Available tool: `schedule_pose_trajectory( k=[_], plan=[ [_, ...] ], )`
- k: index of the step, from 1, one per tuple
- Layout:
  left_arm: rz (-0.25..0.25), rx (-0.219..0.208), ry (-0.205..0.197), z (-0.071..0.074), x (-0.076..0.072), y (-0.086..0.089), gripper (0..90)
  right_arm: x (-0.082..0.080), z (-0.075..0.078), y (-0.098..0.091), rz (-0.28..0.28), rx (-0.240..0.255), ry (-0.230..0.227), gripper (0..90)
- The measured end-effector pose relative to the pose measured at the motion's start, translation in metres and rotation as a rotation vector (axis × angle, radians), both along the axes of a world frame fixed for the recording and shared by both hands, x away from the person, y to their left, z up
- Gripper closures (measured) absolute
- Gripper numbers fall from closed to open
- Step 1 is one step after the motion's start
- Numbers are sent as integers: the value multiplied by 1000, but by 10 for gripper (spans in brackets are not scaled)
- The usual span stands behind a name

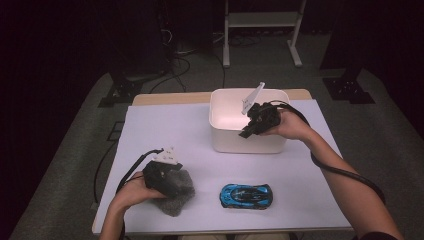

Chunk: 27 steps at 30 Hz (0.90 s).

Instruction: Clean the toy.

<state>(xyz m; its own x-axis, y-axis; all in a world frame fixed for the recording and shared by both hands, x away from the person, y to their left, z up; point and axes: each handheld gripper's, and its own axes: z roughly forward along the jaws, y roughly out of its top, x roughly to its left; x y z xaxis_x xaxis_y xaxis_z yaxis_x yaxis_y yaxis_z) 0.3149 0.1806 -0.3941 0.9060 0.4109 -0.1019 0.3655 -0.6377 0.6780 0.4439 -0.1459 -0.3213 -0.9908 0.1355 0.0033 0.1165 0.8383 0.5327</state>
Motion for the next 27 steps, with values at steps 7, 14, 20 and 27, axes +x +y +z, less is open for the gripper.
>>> schedule_pose_trajectory(
  k=[7, 14, 20, 27],
  plan=[
    [-11, 5, -2, 0, 1, -3, 89, -19, 0, 1, 34, 1, 10, 849],
    [-8, 4, -4, 0, -1, -3, 89, -34, 1, 9, 72, -14, 0, 861],
    [-10, 8, -10, 2, -4, -2, 89, -47, 2, 16, 90, -27, 1, 862],
    [-6, -2, -10, 2, -5, -3, 89, -58, 3, 19, 107, -38, 6, 862]
  ],
)
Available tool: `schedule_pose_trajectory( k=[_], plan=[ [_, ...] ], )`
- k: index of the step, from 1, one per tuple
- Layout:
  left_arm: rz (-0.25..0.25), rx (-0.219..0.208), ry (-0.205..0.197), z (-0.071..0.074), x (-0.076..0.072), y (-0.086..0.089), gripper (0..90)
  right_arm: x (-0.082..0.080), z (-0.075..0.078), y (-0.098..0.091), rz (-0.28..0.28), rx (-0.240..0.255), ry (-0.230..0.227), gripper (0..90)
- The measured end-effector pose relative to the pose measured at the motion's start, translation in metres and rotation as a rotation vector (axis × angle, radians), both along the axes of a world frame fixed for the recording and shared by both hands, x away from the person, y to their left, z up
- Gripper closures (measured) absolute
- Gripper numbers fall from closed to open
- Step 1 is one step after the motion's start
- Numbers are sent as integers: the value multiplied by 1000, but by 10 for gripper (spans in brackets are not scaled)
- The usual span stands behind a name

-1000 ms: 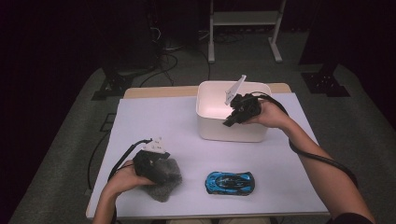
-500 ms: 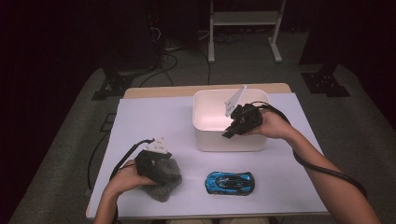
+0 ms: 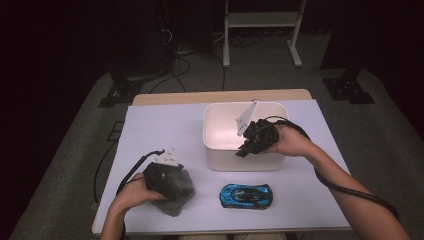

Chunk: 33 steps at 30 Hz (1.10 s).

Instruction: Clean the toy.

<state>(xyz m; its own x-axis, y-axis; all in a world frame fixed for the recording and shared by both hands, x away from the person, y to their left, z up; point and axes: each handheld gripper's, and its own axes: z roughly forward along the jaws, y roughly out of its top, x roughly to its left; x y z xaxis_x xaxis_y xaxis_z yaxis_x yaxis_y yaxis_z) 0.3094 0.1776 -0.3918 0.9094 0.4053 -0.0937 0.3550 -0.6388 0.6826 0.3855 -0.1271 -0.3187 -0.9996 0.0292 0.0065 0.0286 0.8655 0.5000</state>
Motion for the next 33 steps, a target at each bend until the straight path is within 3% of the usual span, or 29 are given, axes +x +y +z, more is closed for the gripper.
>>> schedule_pose_trajectory(
  k=[10, 12, 15, 22, 28, 33],
  plan=[
    [-3, 0, 0, -1, 1, -1, 89, -6, -1, -1, 1, 9, -9, 855],
    [-1, 1, -2, -1, 1, -1, 89, -4, 1, -2, -16, 28, 15, 776],
    [10, -1, -9, -2, 1, 0, 89, -5, 7, -4, -52, 45, -13, 662],
    [25, -7, -23, -2, 1, 0, 89, -19, 26, -17, -86, 143, -13, 482],
    [33, -14, -52, -2, 0, -2, 89, -39, 34, -23, -82, 177, -17, 377],
    [34, -11, -69, -2, 0, -4, 72, -58, 27, -26, -68, 183, -21, 311]
  ],
)
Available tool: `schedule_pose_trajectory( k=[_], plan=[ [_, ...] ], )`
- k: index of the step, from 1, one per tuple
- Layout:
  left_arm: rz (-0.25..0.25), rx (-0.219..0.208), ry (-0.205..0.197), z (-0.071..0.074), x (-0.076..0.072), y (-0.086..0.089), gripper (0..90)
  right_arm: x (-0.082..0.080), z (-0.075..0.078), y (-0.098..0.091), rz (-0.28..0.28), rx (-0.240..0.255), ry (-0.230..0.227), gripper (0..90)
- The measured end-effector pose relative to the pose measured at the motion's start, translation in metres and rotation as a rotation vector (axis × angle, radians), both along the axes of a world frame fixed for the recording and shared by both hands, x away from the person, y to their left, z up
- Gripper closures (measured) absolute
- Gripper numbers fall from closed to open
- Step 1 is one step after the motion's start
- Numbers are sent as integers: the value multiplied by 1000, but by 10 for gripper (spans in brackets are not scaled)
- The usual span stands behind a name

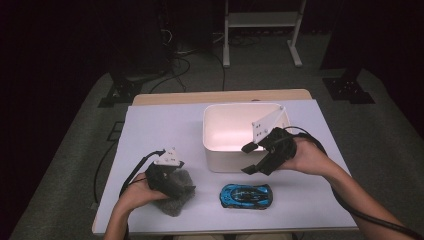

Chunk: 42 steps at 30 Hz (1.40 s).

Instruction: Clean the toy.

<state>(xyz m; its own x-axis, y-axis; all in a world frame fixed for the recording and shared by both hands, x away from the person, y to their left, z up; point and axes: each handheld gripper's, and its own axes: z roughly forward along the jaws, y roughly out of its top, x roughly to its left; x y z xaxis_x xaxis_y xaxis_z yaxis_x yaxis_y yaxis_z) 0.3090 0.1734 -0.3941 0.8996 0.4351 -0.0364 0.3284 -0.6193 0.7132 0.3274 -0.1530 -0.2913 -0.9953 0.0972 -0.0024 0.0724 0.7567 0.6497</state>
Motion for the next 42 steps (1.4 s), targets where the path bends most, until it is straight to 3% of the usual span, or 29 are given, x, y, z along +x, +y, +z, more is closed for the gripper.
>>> schedule_pose_trajectory(
  k=[10, 28, 42],
  plan=[
    [4, 11, -1, 0, 0, 2, 72, -18, -41, -1, 8, 11, 48, 246],
    [4, 16, -3, 1, -1, 1, 72, -19, -113, 1, -50, -34, 110, 193],
    [-5, 25, 10, 0, -2, 1, 72, -18, -138, 1, -75, -62, 108, 153]
  ],
)
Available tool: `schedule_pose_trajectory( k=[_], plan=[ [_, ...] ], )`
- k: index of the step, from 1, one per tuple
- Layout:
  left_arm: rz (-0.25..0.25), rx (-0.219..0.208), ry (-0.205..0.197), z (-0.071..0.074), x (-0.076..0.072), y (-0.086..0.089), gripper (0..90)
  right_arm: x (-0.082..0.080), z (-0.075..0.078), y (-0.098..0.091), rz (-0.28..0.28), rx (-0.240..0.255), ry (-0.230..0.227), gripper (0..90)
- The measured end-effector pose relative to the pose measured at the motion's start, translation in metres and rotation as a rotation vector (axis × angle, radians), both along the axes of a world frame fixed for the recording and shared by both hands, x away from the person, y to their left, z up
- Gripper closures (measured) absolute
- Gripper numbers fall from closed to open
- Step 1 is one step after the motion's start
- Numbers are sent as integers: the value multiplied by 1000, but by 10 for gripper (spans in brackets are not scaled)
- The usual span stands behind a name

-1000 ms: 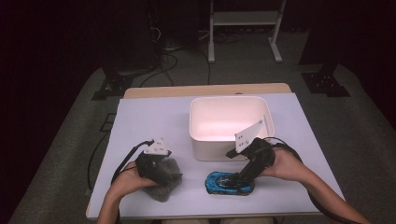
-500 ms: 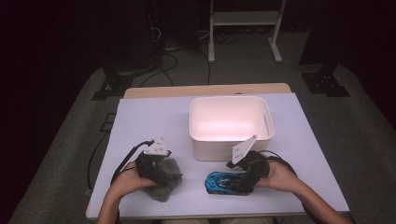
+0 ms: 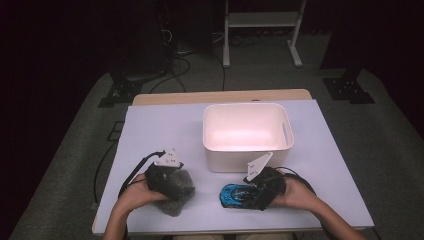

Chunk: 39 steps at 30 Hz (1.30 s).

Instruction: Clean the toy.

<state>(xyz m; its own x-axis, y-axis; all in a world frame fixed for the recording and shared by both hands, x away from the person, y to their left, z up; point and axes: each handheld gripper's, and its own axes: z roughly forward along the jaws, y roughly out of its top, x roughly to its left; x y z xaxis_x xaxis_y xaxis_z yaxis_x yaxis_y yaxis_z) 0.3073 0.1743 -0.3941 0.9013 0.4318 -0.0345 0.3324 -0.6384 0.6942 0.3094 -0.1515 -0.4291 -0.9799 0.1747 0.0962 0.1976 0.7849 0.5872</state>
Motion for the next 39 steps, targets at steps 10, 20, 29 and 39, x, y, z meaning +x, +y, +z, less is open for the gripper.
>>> schedule_pose_trajectory(
  k=[10, 20, 29, 39],
  plan=[
    [-5, -3, 3, 0, -1, 0, 72, -1, -12, 5, 13, -41, -13, 147],
    [-7, -6, 2, 1, -1, 0, 72, -2, -16, 10, 32, -71, -53, 144],
    [-13, -5, 2, 1, -1, -1, 72, -6, -18, 10, 36, -77, -84, 139],
    [-10, -6, 5, 1, -1, -2, 72, -6, -18, 12, 29, -88, -83, 130]
  ],
)
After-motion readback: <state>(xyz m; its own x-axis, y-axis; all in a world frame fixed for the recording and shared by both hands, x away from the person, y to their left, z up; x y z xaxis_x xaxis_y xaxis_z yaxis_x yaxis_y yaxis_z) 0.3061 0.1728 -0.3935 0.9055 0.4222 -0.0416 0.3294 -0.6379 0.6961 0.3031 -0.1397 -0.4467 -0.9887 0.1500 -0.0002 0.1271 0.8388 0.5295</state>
